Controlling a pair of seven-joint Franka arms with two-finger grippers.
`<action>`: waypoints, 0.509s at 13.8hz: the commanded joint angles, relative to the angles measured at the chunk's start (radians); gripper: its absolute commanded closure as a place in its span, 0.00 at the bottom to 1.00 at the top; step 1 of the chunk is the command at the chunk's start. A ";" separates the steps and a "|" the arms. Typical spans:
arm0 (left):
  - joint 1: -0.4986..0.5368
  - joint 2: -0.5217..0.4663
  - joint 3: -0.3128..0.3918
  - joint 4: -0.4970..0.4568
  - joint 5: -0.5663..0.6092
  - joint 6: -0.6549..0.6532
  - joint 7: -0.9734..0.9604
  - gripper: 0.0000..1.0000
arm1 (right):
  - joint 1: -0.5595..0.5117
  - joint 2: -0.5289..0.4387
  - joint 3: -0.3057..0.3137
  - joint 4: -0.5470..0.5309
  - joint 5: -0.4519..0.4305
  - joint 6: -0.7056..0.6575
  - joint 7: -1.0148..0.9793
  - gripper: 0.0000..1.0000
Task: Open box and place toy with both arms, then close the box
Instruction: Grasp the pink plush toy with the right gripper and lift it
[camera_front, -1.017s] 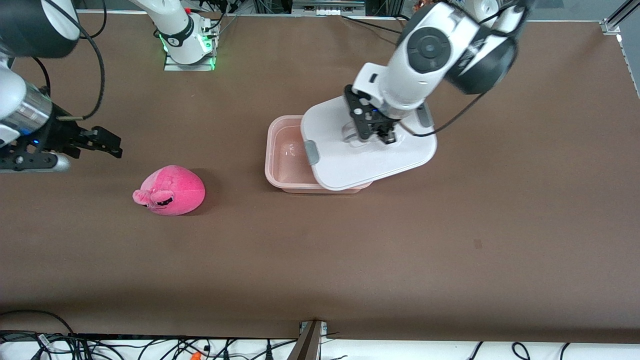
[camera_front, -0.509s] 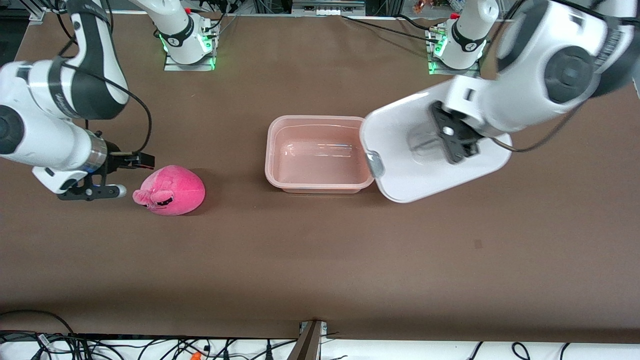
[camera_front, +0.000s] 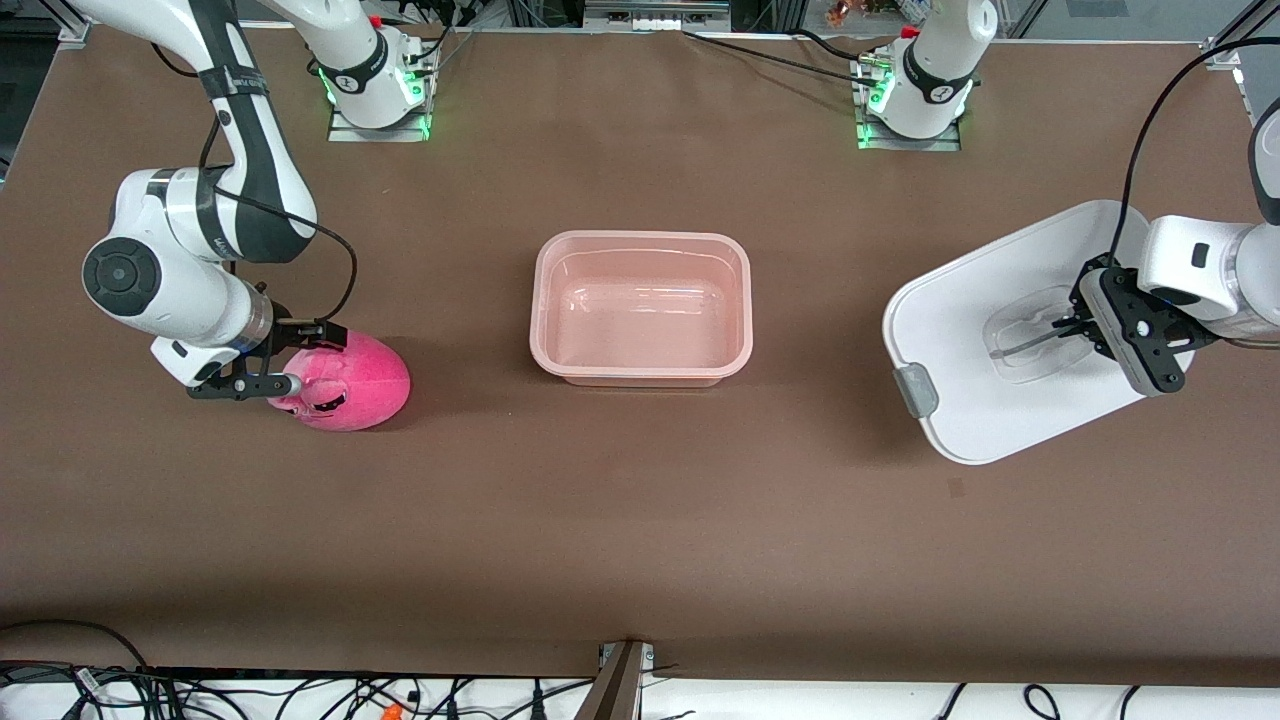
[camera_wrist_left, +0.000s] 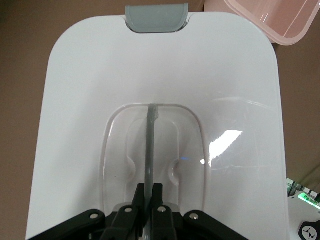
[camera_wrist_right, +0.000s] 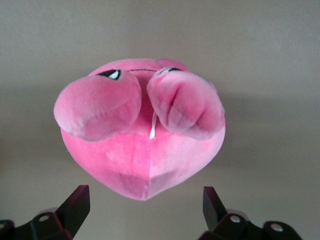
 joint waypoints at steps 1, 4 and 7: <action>-0.011 0.038 -0.012 0.093 0.035 -0.041 0.012 1.00 | 0.000 -0.009 0.000 -0.025 0.007 0.062 -0.018 0.00; -0.003 0.032 -0.009 0.119 0.121 -0.093 0.020 1.00 | 0.000 0.031 0.001 -0.027 0.008 0.129 -0.018 0.00; 0.008 0.067 -0.012 0.128 0.081 -0.080 0.000 1.00 | 0.000 0.057 0.001 -0.030 0.020 0.168 -0.026 0.13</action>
